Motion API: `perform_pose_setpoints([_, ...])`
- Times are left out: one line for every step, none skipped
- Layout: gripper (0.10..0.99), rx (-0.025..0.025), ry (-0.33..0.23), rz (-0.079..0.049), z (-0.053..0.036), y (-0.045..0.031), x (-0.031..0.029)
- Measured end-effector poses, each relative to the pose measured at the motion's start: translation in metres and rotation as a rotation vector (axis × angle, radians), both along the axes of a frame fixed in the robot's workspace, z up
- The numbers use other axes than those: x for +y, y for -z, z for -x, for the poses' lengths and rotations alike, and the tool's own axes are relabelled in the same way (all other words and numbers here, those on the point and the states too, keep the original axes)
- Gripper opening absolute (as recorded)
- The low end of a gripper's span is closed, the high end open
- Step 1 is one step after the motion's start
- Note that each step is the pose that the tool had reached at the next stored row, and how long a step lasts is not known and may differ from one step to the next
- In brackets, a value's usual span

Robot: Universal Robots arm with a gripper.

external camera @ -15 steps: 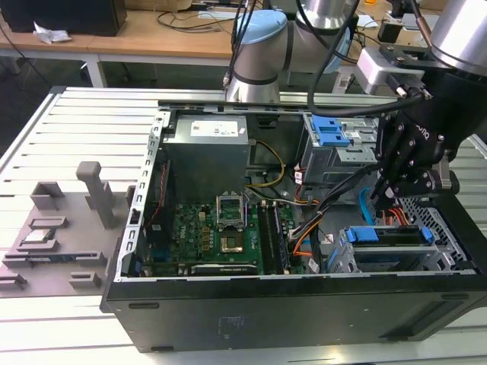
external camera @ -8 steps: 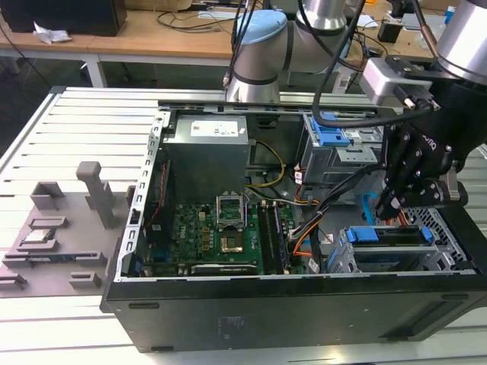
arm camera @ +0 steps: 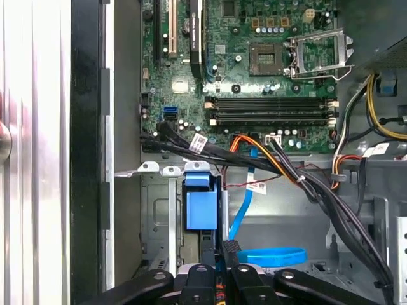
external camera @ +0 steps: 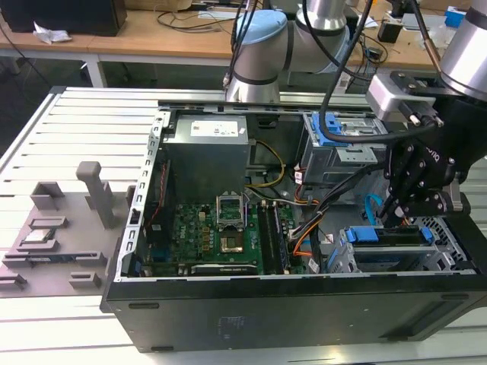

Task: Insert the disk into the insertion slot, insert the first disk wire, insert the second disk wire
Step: 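Insert the second disk wire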

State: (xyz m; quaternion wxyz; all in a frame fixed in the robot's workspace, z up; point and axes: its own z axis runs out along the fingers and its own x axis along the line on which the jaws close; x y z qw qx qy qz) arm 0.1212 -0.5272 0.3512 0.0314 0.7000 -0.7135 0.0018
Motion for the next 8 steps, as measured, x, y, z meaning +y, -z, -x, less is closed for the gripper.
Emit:
perform_pose_setpoints([0.161,0.0,0.0,0.0,-0.001,0.0006,-0.0001])
perform_pose_setpoints([0.161,0.0,0.0,0.0,-0.0032,0.0018,-0.0003])
perform_pose_setpoints([0.161,0.0,0.0,0.0,-0.0045,0.0028,-0.0005])
perform_pose_setpoints([0.161,0.0,0.0,0.0,-0.0049,0.0035,-0.0008])
perform_pose_setpoints([0.161,0.0,0.0,0.0,-0.0051,0.004,-0.0013])
perform_pose_setpoints([0.161,0.0,0.0,0.0,-0.0053,0.0043,-0.0017])
perform_pose_setpoints([0.161,0.0,0.0,0.0,-0.0055,0.0046,-0.0018])
perform_pose_setpoints([0.161,0.0,0.0,0.0,-0.006,0.005,-0.0019])
